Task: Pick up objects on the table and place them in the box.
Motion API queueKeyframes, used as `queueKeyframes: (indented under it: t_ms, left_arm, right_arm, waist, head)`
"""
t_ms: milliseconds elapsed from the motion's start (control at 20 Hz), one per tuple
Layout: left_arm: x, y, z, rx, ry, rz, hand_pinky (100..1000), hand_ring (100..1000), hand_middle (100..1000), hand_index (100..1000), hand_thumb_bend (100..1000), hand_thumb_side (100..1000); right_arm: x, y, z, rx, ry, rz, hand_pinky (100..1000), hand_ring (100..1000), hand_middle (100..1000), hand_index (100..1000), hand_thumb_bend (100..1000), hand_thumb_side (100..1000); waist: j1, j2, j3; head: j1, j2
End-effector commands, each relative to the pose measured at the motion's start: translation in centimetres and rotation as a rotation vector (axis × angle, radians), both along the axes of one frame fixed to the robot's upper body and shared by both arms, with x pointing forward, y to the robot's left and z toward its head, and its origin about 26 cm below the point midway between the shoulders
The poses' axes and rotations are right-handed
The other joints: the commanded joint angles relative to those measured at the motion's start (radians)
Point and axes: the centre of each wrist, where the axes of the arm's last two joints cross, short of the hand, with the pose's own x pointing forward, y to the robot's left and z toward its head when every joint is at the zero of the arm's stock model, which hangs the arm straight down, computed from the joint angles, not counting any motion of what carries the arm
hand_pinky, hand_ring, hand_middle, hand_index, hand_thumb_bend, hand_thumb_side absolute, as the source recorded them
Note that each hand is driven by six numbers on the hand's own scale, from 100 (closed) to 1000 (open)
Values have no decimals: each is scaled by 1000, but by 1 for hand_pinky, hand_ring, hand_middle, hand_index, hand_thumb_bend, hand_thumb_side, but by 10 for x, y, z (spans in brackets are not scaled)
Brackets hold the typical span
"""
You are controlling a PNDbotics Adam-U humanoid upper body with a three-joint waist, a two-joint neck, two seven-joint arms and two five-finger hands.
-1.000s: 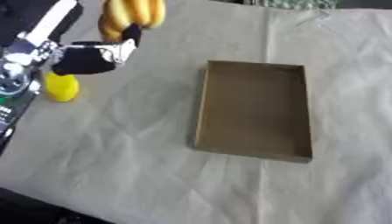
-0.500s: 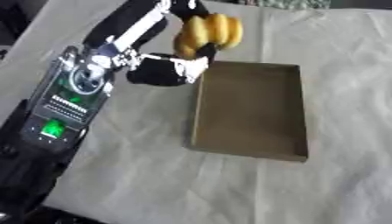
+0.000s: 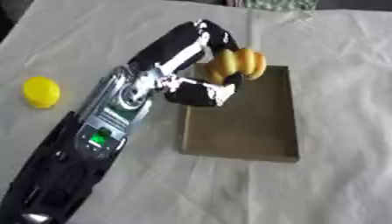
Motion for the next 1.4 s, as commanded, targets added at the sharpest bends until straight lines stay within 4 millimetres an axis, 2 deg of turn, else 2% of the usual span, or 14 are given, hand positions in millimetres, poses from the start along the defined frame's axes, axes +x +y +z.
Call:
queueKeyframes:
  t_ms: [50,150,200,250,300,350,400,500,700,900,1000,1100,1250,1400]
  left_arm:
    - [1,-3,0,42,-11,-4,816,654,528,692,182,248]
    - [3,-2,-4,87,0,7,853,721,595,775,258,251]
    - [3,-2,-5,106,4,11,898,779,669,849,328,288]
    - [4,-1,-6,128,9,13,903,784,675,853,337,294]
    - [4,-1,-6,150,13,15,929,813,716,882,398,347]
    - [4,0,-7,170,14,17,940,827,734,893,421,364]
    - [4,1,-6,186,10,19,972,857,763,914,484,426]
    - [4,2,-6,204,-4,26,1000,886,791,940,550,519]
    - [3,6,-4,210,-37,43,1000,896,799,947,572,568]
    - [-2,18,6,128,-73,74,975,867,762,913,491,506]
    - [-10,35,18,61,-117,114,962,857,752,905,437,471]
    - [-20,62,28,-2,-159,186,946,844,741,892,399,446]
    - [-35,109,36,-76,-208,341,933,837,736,881,412,428]
    - [-44,153,30,-80,-224,522,928,852,760,883,453,408]
  right_arm:
    - [-3,1,8,-8,-26,9,904,833,706,852,100,561]
    - [-3,1,8,-7,-25,7,904,833,706,852,100,561]
    - [-3,0,8,-7,-24,6,904,833,705,851,100,561]
    - [-3,0,8,-6,-23,6,904,833,705,851,100,561]
    - [-3,0,8,-5,-22,6,905,834,705,852,100,561]
    - [-3,1,8,-5,-20,5,905,834,705,852,100,561]
    - [-3,1,7,-5,-19,5,905,834,704,852,100,561]
    - [-3,1,7,-6,-16,5,906,834,704,852,100,560]
    - [-3,0,6,-5,-10,4,906,835,703,852,100,561]
    - [-4,0,5,-4,-3,0,907,836,702,852,100,561]
    - [-4,-1,4,-6,-1,-6,907,836,702,852,100,561]
    - [-4,-3,4,-8,-1,-14,906,835,702,852,100,561]
    - [-5,-5,5,-12,-4,-26,907,836,702,852,100,561]
    - [-6,-7,6,-14,-8,-35,907,836,703,853,100,561]
  waist:
    - [1,-20,-2]
    - [2,-20,-2]
    - [2,-20,-2]
    - [3,-20,-1]
    - [3,-20,-1]
    - [3,-20,0]
    - [3,-21,0]
    - [3,-21,1]
    - [4,-22,1]
    - [6,-24,3]
    - [9,-25,7]
    - [12,-26,11]
    - [16,-23,18]
    - [18,-19,26]
  head:
    - [-6,-13]
    - [-6,-13]
    - [-5,-12]
    - [-5,-12]
    - [-4,-11]
    - [-2,-10]
    - [-1,-10]
    - [0,-9]
    - [1,-8]
    - [-1,-6]
    - [-5,-3]
    - [-13,-2]
    - [-27,-3]
    - [-37,-5]
